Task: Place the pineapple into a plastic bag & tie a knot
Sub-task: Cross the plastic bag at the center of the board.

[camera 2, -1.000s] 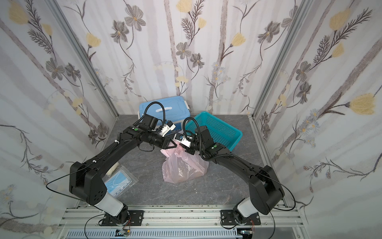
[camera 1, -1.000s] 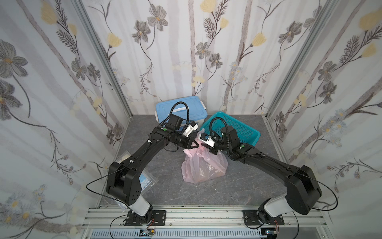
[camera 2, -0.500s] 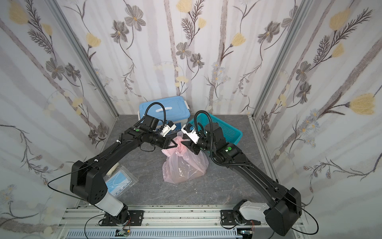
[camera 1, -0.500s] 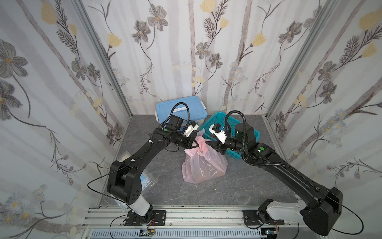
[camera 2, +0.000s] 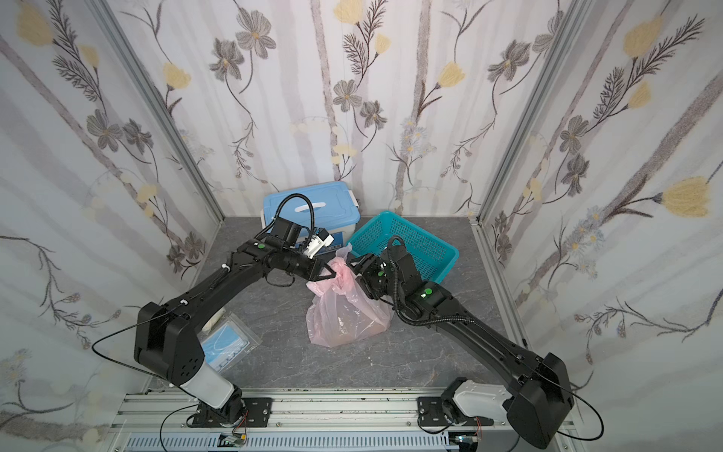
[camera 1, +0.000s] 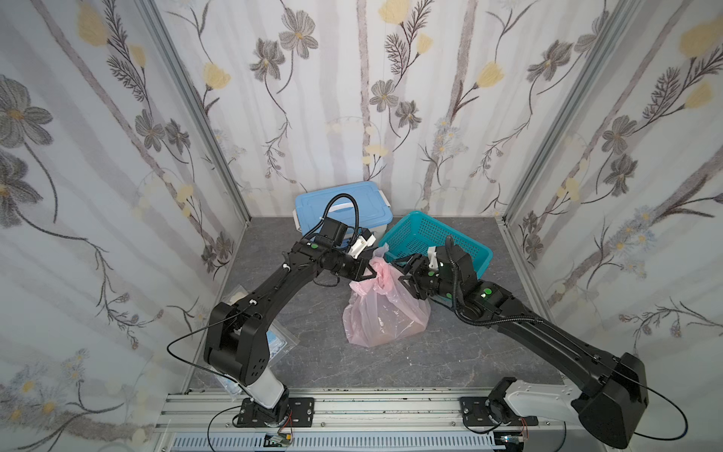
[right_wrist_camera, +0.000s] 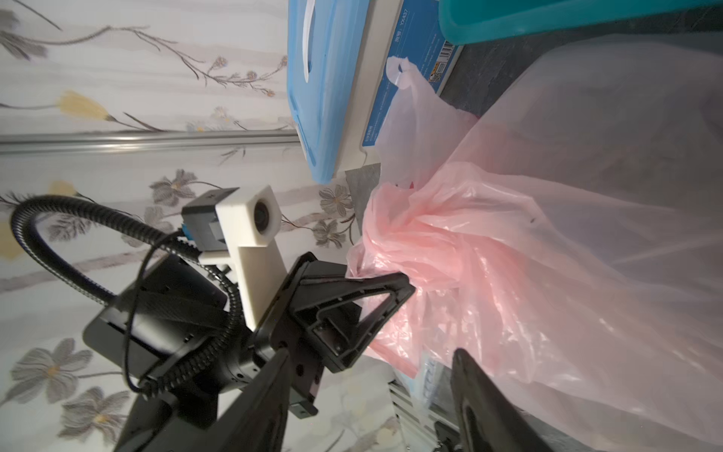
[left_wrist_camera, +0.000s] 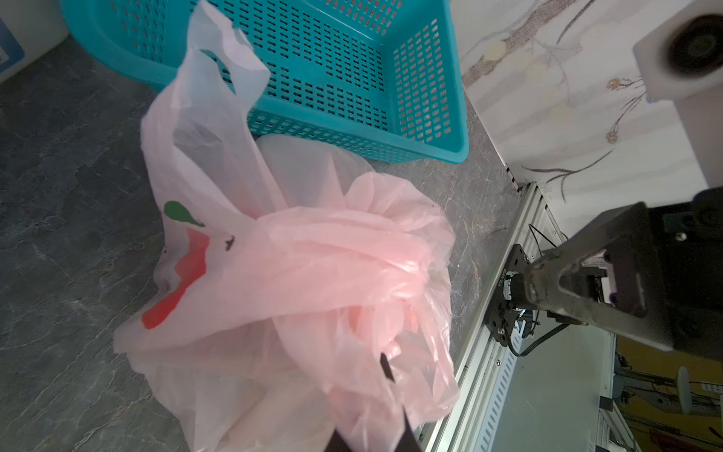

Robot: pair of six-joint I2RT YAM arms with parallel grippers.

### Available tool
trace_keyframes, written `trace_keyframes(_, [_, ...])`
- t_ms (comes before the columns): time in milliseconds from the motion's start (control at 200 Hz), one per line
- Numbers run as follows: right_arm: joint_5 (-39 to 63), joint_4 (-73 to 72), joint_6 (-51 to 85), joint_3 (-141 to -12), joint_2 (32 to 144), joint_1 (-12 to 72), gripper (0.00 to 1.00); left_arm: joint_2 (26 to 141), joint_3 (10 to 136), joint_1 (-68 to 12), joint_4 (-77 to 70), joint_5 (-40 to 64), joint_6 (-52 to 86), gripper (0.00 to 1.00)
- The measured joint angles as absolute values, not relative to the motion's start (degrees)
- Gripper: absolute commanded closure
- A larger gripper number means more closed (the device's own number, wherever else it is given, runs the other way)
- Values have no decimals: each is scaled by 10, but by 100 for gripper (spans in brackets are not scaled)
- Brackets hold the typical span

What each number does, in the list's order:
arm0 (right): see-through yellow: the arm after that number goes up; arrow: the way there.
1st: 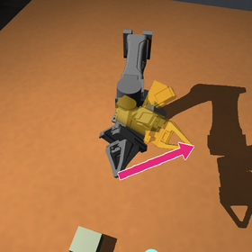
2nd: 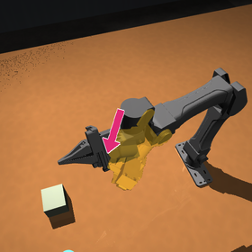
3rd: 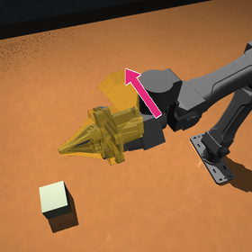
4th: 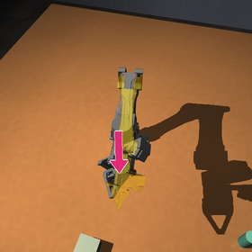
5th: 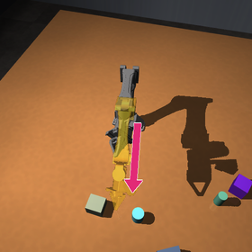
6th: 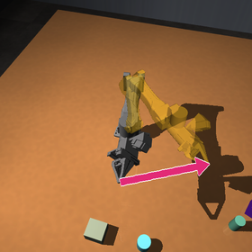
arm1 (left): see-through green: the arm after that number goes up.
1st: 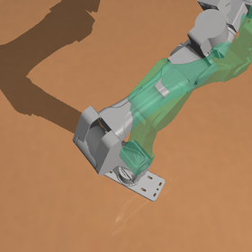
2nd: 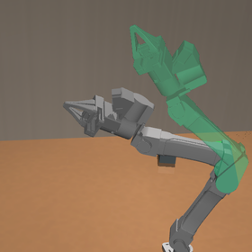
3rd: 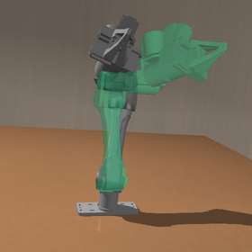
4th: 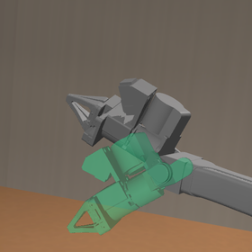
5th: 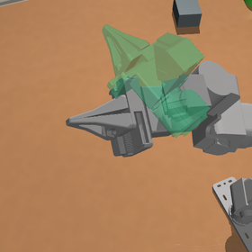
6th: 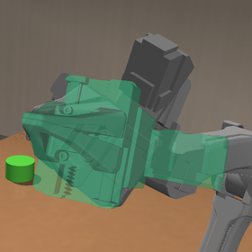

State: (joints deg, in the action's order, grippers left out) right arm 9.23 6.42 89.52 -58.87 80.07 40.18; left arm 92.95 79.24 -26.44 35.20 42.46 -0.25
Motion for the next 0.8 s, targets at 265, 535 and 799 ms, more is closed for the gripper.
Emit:
trace_keyframes(265, [84,16,1041,-619,871,411,26,929,792,-264,352,425,-4,100])
trace_keyframes(535, [86,22,1068,-653,946,398,27,929,792,-265,351,425,-4,100])
trace_keyframes(799, [86,30,1068,-698,1011,391,30,929,792,-265,352,424,-4,100])
